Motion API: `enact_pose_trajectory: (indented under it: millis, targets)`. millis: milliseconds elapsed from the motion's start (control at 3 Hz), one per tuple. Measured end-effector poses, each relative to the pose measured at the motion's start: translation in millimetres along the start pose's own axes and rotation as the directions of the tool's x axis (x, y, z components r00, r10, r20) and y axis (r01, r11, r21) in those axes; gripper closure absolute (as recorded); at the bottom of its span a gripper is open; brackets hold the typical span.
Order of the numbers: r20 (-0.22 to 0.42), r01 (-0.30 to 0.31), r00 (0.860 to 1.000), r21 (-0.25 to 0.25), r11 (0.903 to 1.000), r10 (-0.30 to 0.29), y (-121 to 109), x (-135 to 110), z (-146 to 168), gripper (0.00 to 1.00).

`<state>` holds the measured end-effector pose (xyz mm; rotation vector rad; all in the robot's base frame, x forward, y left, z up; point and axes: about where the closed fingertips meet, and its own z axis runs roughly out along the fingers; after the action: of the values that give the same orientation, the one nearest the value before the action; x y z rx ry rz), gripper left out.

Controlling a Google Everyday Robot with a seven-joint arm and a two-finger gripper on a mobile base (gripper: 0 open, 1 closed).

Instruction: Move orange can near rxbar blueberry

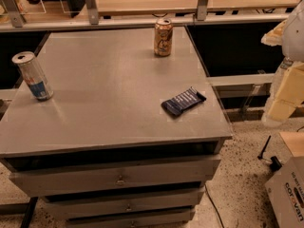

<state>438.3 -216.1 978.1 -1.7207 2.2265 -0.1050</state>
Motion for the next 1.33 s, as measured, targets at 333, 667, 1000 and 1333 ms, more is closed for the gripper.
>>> enact_pose_trajectory:
  millis: [333,667,1000,1333]
  targets:
    - [0.000,0.000,1.000,0.000,1.0000,0.000,0.0,0.0,0.0,0.00]
    - [0.033,-0.015,0.999,0.023,0.9996,0.014,-14.8,-3.2,4.0,0.00]
    - [0.118,-0.023,0.993,0.061,0.9979,0.016,-48.6,-16.7,18.0,0.00]
    - [0.209,-0.036,0.978,0.087,0.9955,0.017,-93.1,-38.0,35.7,0.00]
